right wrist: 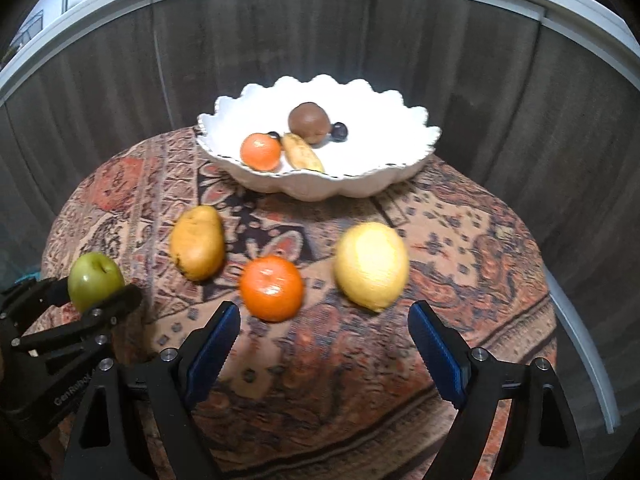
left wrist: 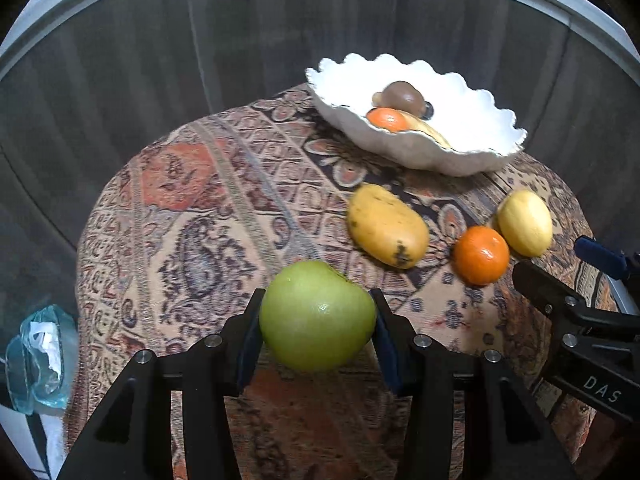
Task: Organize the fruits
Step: 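Grasp the green apple with the left gripper while the right grasps the tangerine, then carry apple and tangerine over the bowl and open both grippers, then withdraw both grippers from the bowl toward the mango and lemon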
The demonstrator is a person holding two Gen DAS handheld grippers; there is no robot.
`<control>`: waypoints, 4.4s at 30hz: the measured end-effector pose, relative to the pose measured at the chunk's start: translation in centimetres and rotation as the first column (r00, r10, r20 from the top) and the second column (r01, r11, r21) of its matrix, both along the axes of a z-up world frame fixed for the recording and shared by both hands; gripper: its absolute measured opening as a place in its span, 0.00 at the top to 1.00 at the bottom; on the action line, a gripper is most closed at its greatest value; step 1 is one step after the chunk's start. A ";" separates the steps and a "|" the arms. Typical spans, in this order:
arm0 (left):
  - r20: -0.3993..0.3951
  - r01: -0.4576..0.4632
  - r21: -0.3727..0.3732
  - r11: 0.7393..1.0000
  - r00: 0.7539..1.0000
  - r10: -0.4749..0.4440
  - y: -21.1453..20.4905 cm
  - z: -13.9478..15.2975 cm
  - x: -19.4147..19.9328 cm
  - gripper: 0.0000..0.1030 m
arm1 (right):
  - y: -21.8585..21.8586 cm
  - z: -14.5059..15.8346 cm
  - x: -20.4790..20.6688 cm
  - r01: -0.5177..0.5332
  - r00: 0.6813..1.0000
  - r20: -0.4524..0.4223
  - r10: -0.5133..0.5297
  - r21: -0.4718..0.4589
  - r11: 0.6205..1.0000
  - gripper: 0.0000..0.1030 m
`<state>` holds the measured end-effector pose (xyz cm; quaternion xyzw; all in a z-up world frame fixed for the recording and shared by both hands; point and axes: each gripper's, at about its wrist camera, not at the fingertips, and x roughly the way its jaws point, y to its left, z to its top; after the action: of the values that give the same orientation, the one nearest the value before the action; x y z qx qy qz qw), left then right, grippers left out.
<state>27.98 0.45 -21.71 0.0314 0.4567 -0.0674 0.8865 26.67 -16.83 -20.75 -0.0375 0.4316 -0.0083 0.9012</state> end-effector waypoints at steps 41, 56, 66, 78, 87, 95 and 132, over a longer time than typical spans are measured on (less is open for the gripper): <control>-0.015 -0.078 -0.048 0.996 0.997 0.077 2.3 0.9 1.2 0.53 | 1.5 -2.1 3.8 0.007 0.995 -0.098 0.000 0.077 0.997 0.56; 0.066 0.000 -0.065 0.998 0.998 0.004 -1.2 6.4 4.3 0.53 | -1.6 4.9 5.2 0.031 0.998 0.047 -0.035 0.082 0.996 0.56; 0.131 0.058 -0.068 0.996 0.990 -0.049 -4.1 9.6 9.0 0.53 | -3.8 8.3 8.0 0.056 0.991 0.116 -0.063 0.066 0.996 0.56; 0.121 0.121 -0.049 0.991 0.986 -0.114 -6.7 9.0 14.5 0.53 | -5.5 8.8 12.9 0.083 0.990 0.110 -0.089 0.055 0.995 0.56; 0.081 0.131 -0.014 0.991 0.988 -0.129 -7.8 6.8 18.3 0.53 | -6.4 5.8 15.9 0.092 0.995 0.032 -0.094 0.062 0.994 0.56; 0.009 0.140 -0.018 0.990 0.990 -0.140 -8.4 4.4 19.8 0.53 | -7.0 3.4 17.4 0.094 0.995 -0.032 -0.091 0.087 0.992 0.56; 0.105 0.030 0.031 0.999 0.994 -0.033 -5.7 11.0 12.1 0.00 | -6.8 11.0 9.3 0.200 0.967 0.157 -0.201 0.020 0.980 0.13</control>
<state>40.06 -5.23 -10.76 0.0553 0.4096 -0.0728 0.9077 36.01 -23.62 -9.80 0.0088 0.3603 -0.1014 0.9273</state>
